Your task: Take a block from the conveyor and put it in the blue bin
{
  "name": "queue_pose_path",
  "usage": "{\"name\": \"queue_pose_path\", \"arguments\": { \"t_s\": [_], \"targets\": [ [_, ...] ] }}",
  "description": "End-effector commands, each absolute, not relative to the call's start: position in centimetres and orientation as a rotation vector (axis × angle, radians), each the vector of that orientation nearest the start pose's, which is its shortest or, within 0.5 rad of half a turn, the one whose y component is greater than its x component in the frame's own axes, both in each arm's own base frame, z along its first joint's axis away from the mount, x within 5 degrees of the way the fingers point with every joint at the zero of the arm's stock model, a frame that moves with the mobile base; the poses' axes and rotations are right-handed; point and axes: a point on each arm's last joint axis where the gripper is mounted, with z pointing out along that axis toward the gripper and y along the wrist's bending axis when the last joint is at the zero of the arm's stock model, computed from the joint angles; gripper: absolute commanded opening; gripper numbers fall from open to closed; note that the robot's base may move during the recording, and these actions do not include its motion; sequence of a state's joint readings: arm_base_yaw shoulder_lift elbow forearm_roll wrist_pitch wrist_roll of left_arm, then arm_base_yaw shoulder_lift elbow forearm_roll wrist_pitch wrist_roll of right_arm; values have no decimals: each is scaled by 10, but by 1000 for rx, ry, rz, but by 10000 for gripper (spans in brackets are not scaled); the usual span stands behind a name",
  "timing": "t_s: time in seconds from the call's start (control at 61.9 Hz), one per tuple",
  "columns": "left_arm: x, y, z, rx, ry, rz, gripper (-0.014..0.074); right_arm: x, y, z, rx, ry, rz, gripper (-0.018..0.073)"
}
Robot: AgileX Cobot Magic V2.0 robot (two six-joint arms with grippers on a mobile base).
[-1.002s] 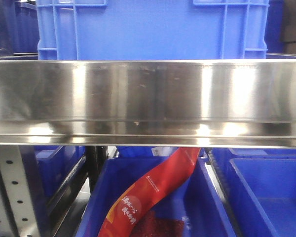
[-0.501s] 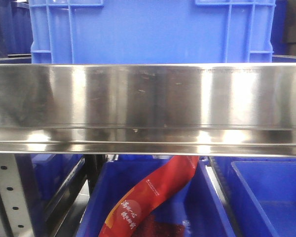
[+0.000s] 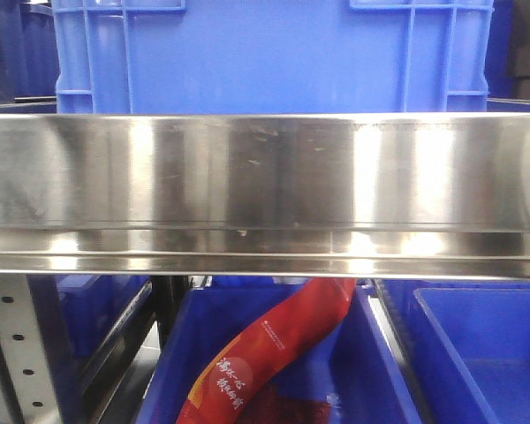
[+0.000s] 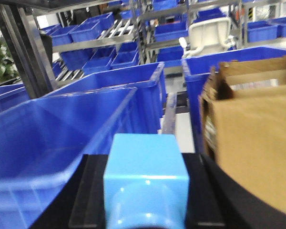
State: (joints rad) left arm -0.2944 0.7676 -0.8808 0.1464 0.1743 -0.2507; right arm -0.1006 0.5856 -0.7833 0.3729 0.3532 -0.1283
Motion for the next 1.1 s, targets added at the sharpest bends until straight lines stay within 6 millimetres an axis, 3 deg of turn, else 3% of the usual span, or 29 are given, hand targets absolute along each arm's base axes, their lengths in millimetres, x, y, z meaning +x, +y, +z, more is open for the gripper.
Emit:
{"name": "queue_pose_path", "arguments": {
  "t_s": [0.0, 0.129, 0.323, 0.501, 0.711, 0.824, 0.986, 1.083],
  "targets": [
    [166, -62, 434, 187, 1529, -359, -111, 132, 2, 413, 147, 1612, 224, -162],
    [191, -91, 444, 257, 1541, -424, -111, 162, 14, 430, 80, 1642, 291, -162],
    [230, -123, 444, 299, 1561, -457, -111, 220, 54, 441, -59, 1678, 398, -162],
    [260, -139, 437, 307, 1601, -449, -111, 268, 87, 435, -201, 1714, 351, -162],
    [286, -153, 419, 322, 1647, -439, -106, 322, 111, 407, -305, 1794, 270, -153],
    [294, -157, 409, 343, 1673, -417, 14, 332, 114, 397, -308, 1818, 267, -32],
    [295, -158, 407, 344, 1681, -415, 376, 333, 114, 397, -305, 1810, 267, 339],
    [295, -158, 407, 344, 1685, -414, 445, 333, 114, 398, -303, 1803, 267, 424]
  ]
}}
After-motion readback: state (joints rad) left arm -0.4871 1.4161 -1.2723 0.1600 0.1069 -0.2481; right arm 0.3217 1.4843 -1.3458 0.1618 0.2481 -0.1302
